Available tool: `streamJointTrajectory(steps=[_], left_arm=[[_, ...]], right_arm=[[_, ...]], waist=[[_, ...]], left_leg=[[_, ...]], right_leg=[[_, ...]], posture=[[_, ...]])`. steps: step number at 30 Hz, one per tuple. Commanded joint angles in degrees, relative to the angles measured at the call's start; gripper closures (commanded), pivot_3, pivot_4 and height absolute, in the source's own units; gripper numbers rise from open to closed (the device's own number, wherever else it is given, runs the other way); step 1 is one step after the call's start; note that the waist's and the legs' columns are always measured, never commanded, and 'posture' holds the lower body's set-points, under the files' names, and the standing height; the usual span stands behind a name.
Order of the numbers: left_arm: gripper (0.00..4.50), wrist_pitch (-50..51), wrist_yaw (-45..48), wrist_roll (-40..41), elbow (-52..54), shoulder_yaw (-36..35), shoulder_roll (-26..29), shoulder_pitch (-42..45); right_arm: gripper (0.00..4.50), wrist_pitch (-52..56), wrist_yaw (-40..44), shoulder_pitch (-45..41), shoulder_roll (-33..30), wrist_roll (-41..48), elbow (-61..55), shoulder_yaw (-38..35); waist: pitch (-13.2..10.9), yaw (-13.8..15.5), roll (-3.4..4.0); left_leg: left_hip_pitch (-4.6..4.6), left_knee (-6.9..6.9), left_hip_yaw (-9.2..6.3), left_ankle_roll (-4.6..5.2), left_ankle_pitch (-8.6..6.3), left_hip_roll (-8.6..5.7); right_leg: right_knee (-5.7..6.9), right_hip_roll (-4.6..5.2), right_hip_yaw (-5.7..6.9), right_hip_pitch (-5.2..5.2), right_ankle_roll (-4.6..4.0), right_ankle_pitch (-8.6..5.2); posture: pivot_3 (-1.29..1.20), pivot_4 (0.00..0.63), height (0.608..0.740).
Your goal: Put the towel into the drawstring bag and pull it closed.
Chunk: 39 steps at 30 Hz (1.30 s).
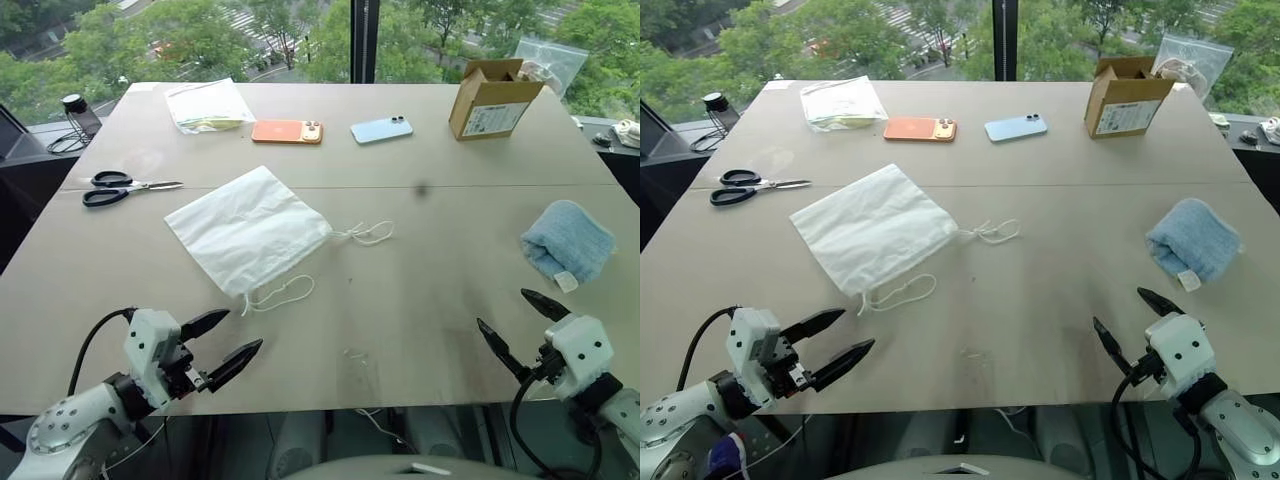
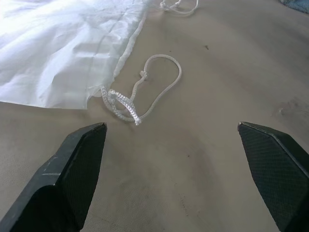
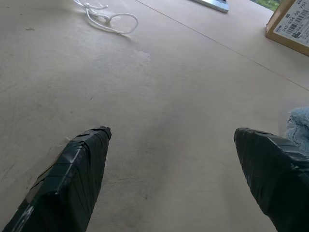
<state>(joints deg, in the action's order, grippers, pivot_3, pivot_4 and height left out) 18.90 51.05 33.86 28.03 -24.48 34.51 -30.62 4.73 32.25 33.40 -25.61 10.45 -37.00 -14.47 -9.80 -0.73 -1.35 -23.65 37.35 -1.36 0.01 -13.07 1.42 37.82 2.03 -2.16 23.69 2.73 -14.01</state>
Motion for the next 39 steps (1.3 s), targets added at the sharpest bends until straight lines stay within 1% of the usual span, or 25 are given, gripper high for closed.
streamJointTrajectory(steps=[1,2,4,6,7,8,10,15,20,30,34,39], left_arm=[[0.0,0.8,-4.0,0.0,4.5,1.1,-0.2,3.7],[0.0,2.0,-6.9,-0.3,6.5,2.4,-0.5,6.5],[0.0,2.3,-12.4,-4.4,10.3,5.3,-1.0,11.3],[0.0,3.1,-17.6,-13.6,13.6,10.1,0.7,15.1],[0.0,1.0,-19.0,-19.9,14.1,13.4,2.3,16.8],[0.0,0.1,-20.8,-25.8,14.2,16.5,3.8,18.1],[0.0,0.5,-26.0,-36.3,13.0,21.3,5.0,21.0],[0.0,0.4,-30.1,-47.9,9.4,29.1,4.1,25.4],[0.0,-0.3,-31.6,-54.2,7.5,32.5,2.7,25.2],[0.0,-1.7,-39.0,-64.5,1.4,33.0,-2.2,25.7],[0.0,-3.3,-40.5,-65.0,-1.0,32.9,-4.2,26.6],[0.0,-5.5,-41.9,-66.3,-4.1,32.5,-5.0,27.3]], right_arm=[[0.1,-5.3,2.2,-0.3,-0.8,0.9,-0.8,-0.5],[0.1,-7.7,3.6,-1.0,-1.3,1.2,-1.0,0.1],[0.1,-9.3,7.0,-1.3,-3.0,2.7,-2.7,2.2],[0.1,-9.3,11.1,-0.7,-5.8,4.3,-4.4,4.7],[0.1,-9.1,12.6,-0.9,-7.1,5.1,-5.0,5.6],[0.1,-8.8,13.6,-1.2,-8.1,5.8,-5.4,6.2],[0.1,-8.3,14.1,-2.5,-9.1,6.6,-5.3,6.9],[0.1,-7.3,13.2,-4.6,-9.2,6.8,-4.9,7.3],[0.1,-7.2,12.6,-3.7,-9.1,6.2,-5.4,7.2],[0.1,-5.4,10.5,-4.9,-8.9,6.7,-4.9,6.5],[0.1,-4.4,10.2,-6.8,-8.9,6.4,-4.2,6.9],[0.1,-4.1,9.8,-7.7,-8.6,5.8,-3.8,7.5]], waist=[[0.0,0.0,0.0],[0.0,0.3,0.04],[0.0,0.6,0.0],[0.1,0.7,-0.05],[0.1,0.6,-0.05],[0.1,0.5,-0.03],[0.1,0.2,-0.03],[0.1,0.1,-0.05],[0.1,0.2,-0.06],[0.1,0.2,-0.06],[0.1,0.3,-0.06],[0.1,0.3,-0.06]], left_leg=[[0.0,0.0,0.0,0.0,0.0,0.0],[0.0,0.0,-0.01,0.0,0.0,0.0],[-0.04,0.06,-0.04,0.01,0.01,-0.08],[-0.01,0.12,-0.02,0.01,0.02,-0.07],[0.04,0.12,-0.01,0.01,0.02,-0.08],[0.07,0.1,0.0,0.01,0.02,-0.11],[0.13,0.03,0.09,0.0,0.01,-0.2],[0.12,0.02,0.11,0.01,0.01,-0.18],[0.06,0.02,0.09,0.01,0.01,-0.15],[0.06,0.04,0.06,0.01,0.01,-0.15],[0.05,0.06,0.06,0.01,0.01,-0.15],[0.05,0.06,0.06,0.01,0.01,-0.16]], right_leg=[[0.0,0.0,0.0,0.0,0.0,0.0],[0.0,0.0,0.01,0.0,0.0,0.0],[0.02,0.01,0.09,-0.03,0.01,0.0],[0.05,-0.03,0.15,-0.14,0.01,0.01],[0.05,-0.05,0.13,-0.19,0.01,0.01],[0.05,-0.08,0.12,-0.22,0.01,0.01],[0.03,-0.14,0.02,-0.23,0.0,0.01],[0.03,-0.17,0.02,-0.22,0.01,0.01],[0.03,-0.13,0.06,-0.2,0.01,0.01],[0.05,-0.11,0.08,-0.19,0.02,0.02],[0.06,-0.11,0.09,-0.2,0.05,0.04],[0.08,-0.11,0.11,-0.2,0.11,0.08]], posture=[[0.0,0.15,0.74],[0.0,0.15,0.74],[0.0,0.15,0.74],[0.0,0.15,0.74],[0.0,0.15,0.74],[0.0,0.15,0.74],[0.0,0.15,0.74],[0.0,0.15,0.74],[0.0,0.15,0.74],[0.0,0.15,0.74],[0.0,0.15,0.74],[0.0,0.15,0.74]])
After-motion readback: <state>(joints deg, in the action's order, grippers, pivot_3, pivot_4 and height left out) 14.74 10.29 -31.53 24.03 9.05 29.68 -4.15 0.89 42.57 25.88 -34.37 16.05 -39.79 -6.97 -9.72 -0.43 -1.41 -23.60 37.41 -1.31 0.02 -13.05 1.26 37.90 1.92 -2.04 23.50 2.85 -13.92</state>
